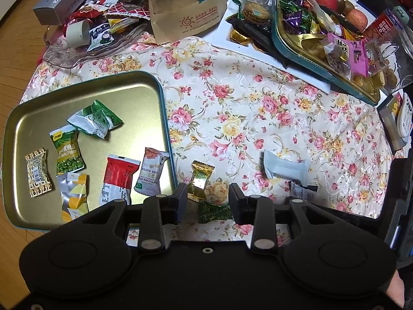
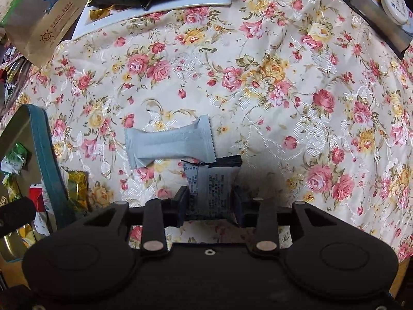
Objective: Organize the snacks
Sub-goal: 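Grasp the green foil candy with the left tool while the right tool holds the white packet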
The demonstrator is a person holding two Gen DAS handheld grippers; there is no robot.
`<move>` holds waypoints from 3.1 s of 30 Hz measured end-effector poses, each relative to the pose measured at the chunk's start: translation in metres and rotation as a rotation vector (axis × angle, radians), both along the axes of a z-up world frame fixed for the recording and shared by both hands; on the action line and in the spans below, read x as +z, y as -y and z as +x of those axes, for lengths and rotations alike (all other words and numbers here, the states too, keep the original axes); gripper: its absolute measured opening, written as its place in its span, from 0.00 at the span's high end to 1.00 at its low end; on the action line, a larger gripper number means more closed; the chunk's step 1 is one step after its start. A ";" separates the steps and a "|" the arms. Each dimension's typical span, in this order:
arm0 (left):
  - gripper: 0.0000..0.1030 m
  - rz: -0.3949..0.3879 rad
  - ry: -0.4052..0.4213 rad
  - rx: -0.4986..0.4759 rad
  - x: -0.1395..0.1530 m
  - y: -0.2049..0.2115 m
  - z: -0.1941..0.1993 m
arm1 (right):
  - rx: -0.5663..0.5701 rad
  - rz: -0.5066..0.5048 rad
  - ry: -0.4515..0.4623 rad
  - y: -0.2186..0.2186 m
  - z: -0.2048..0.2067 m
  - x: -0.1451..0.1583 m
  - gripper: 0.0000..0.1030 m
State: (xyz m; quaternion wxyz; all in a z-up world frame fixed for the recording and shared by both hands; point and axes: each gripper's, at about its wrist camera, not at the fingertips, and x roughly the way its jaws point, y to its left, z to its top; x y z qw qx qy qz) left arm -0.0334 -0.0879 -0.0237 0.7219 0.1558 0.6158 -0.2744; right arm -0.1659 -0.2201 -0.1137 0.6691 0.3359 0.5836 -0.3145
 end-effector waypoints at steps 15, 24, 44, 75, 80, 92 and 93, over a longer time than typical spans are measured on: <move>0.56 0.074 -0.022 -0.156 -0.028 0.016 -0.025 | -0.032 -0.028 0.079 0.017 -0.024 0.039 0.65; 0.56 0.248 -0.060 -0.215 -0.076 0.020 -0.046 | -0.048 0.001 0.131 0.017 -0.030 0.052 0.65; 0.62 0.068 -0.194 -0.085 -0.071 0.069 -0.049 | -0.105 -0.019 0.158 0.038 -0.092 0.063 0.65; 0.61 0.107 0.021 -0.320 -0.073 0.092 -0.063 | -0.126 0.003 0.197 0.038 -0.102 0.072 0.65; 0.67 0.108 0.001 -0.313 -0.078 0.091 -0.069 | -0.134 0.002 0.197 0.039 -0.102 0.073 0.65; 0.67 0.014 0.030 -0.180 -0.037 0.075 -0.057 | -0.153 -0.016 0.209 0.040 -0.101 0.081 0.66; 0.67 0.013 0.029 -0.166 -0.033 0.071 -0.053 | -0.155 -0.017 0.207 0.040 -0.100 0.081 0.66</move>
